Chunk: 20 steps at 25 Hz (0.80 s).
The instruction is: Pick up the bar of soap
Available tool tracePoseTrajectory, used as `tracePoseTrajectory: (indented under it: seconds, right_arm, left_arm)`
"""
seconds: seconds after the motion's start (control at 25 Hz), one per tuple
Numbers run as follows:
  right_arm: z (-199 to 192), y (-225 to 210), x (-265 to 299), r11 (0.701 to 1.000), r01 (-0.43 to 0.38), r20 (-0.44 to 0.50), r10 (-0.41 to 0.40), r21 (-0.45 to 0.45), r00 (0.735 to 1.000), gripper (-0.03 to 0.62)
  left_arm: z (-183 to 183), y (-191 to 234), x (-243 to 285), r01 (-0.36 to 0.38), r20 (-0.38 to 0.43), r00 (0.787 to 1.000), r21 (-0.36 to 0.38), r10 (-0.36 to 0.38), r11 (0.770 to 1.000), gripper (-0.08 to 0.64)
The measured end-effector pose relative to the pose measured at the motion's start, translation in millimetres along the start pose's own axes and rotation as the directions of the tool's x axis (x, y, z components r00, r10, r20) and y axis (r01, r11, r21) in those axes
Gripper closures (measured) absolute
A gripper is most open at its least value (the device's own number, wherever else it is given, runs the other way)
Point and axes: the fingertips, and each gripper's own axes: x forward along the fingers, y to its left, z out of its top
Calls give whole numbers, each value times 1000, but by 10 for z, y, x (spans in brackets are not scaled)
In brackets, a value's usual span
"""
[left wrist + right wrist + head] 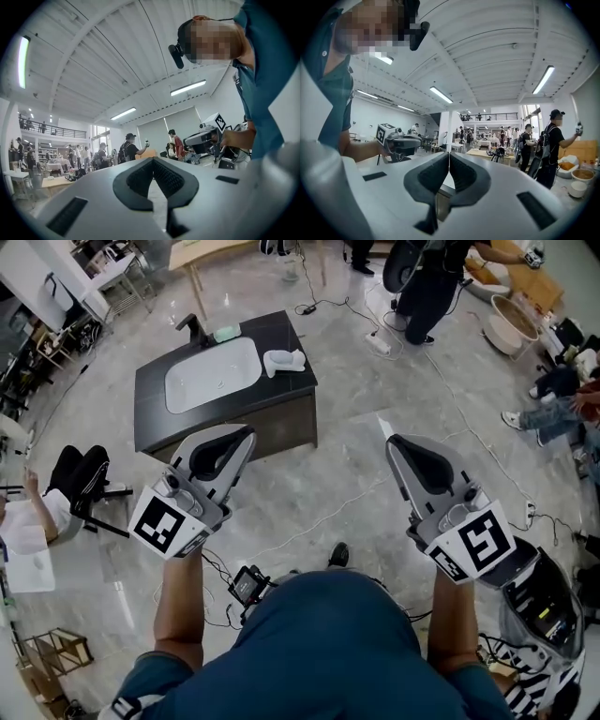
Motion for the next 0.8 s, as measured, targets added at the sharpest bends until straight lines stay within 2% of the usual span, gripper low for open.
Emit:
tracePoseTrajectory:
  seconds: [0.2, 0.28, 0.52, 0.8]
  right_arm:
    - [-277, -778, 217, 998, -63, 7, 63, 13, 998, 577]
    - [-355, -932, 291, 997, -74, 3, 74, 28, 997, 577]
    - [-390, -994, 519, 995, -93, -1, 93, 40, 996, 577]
    - [-224, -862, 962, 999, -50, -15, 50, 13, 999, 577]
  left_arm:
    - [-233, 190, 699, -55, -30, 998, 0, 55, 998, 557]
    - [-292, 232, 827, -61, -42, 997, -6, 61, 998, 557]
    - [-360, 445, 819, -82, -67, 994, -6, 81, 997, 557]
    - [-316, 941, 614, -56, -20, 998, -5, 56, 998, 557]
